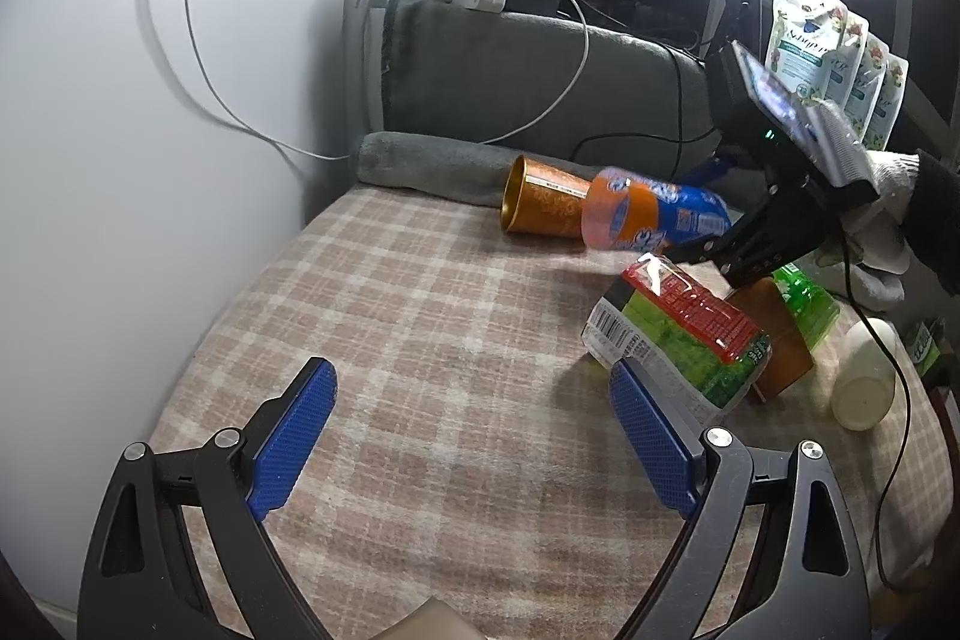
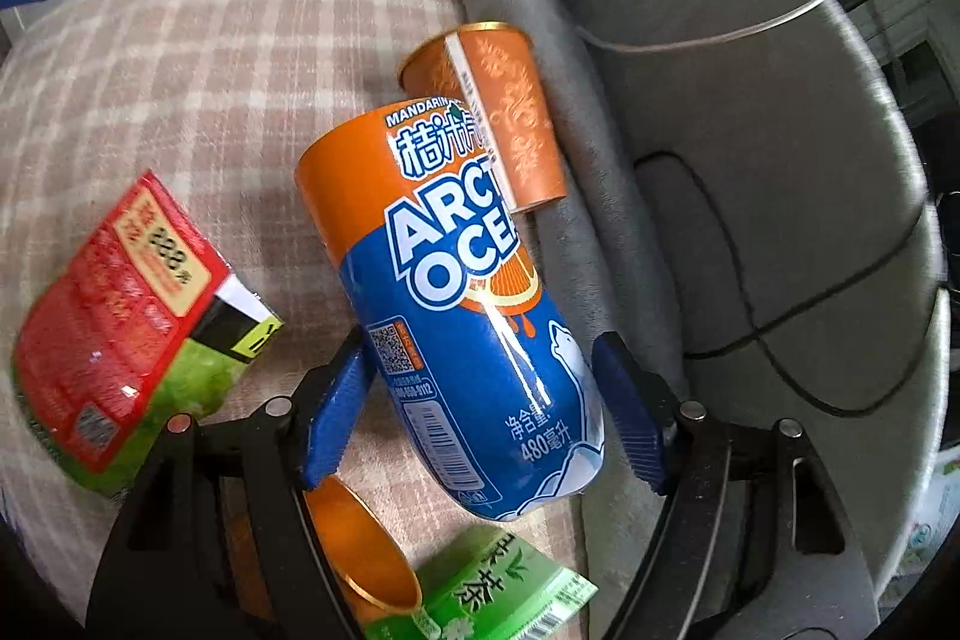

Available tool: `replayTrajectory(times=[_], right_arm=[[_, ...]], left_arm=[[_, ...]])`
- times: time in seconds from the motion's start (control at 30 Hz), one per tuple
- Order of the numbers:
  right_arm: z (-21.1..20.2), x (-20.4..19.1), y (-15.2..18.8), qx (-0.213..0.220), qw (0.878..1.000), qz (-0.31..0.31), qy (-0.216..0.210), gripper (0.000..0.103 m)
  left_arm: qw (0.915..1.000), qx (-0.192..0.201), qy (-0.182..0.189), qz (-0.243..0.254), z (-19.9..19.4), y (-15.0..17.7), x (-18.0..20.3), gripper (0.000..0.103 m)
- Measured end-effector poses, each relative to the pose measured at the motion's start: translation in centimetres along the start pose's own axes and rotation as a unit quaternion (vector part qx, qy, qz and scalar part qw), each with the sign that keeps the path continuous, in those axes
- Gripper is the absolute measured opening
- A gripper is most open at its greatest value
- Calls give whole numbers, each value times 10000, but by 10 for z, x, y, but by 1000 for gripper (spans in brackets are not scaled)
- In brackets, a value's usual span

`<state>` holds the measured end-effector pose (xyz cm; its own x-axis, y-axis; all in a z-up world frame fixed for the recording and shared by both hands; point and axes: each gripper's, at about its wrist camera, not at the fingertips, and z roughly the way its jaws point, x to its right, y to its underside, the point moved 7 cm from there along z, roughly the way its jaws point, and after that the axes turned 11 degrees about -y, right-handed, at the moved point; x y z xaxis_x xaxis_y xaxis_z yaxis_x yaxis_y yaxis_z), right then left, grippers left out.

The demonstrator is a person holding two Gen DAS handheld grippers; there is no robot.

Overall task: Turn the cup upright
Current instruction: 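Lift the cup with the right tool and carry it toward the left tool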

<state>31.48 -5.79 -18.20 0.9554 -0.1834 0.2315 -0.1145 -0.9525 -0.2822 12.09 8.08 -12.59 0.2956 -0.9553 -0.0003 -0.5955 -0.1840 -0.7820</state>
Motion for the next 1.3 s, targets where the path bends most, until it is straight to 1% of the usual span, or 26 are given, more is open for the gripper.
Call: replayTrajectory(times=[0.2, 0.33, 0.47, 0.53, 0.63, 0.77, 0.9, 0.93, 0.97, 1.03, 1.07, 1.13, 1.2, 1.23, 1.27, 1.3], right_arm=[[-39, -3, 2, 351, 9986, 385, 117, 76], [-68, -15, 17, 555, 9956, 755, 89, 76], [-88, -33, 37, 721, 9908, 1142, -47, 76], [-101, -48, 52, 777, 9875, 1363, -132, 76], [-114, -53, 69, 902, 9816, 1655, -305, 76], [-136, -80, 101, 1123, 9654, 2268, -634, 76], [-140, -106, 129, 1348, 9370, 3004, -1170, 76], [-138, -115, 138, 1390, 9267, 3222, -1344, 76], [-136, -118, 140, 1412, 9204, 3347, -1445, 76], [-132, -126, 150, 1479, 9003, 3732, -1680, 76], [-130, -129, 157, 1524, 8853, 3968, -1886, 76], [-124, -133, 171, 1593, 8479, 4474, -2357, 76], [-117, -137, 179, 1663, 8189, 4797, -2675, 76], [-112, -138, 186, 1680, 8017, 4997, -2817, 76], [-108, -140, 190, 1696, 7907, 5111, -2913, 76], [-104, -142, 195, 1728, 7768, 5249, -3019, 76]], left_arm=[[9999, 137, 72, 18, -13, -4, 5, 92], [9996, 238, 148, 44, -25, -6, 8, 92], [9992, 285, 276, 47, -37, -4, 14, 92], [9989, 302, 340, 63, -43, -3, 18, 92], [9983, 318, 471, 134, -53, 2, 26, 92], [9971, 275, 677, 225, -64, 10, 38, 92], [9932, -127, 1132, 226, -65, 22, 53, 92], [9922, -208, 1212, 228, -65, 25, 56, 92], [9911, -266, 1283, 226, -66, 28, 60, 92], [9893, -375, 1395, 226, -67, 32, 65, 92], [9879, -465, 1468, 198, -67, 35, 68, 91], [9857, -607, 1568, 146, -67, 41, 72, 91], [9842, -721, 1613, 126, -65, 45, 76, 91], [9833, -778, 1642, 131, -65, 48, 79, 91], [9825, -824, 1665, 145, -65, 50, 81, 91], [9815, -874, 1699, 152, -65, 52, 84, 91]])
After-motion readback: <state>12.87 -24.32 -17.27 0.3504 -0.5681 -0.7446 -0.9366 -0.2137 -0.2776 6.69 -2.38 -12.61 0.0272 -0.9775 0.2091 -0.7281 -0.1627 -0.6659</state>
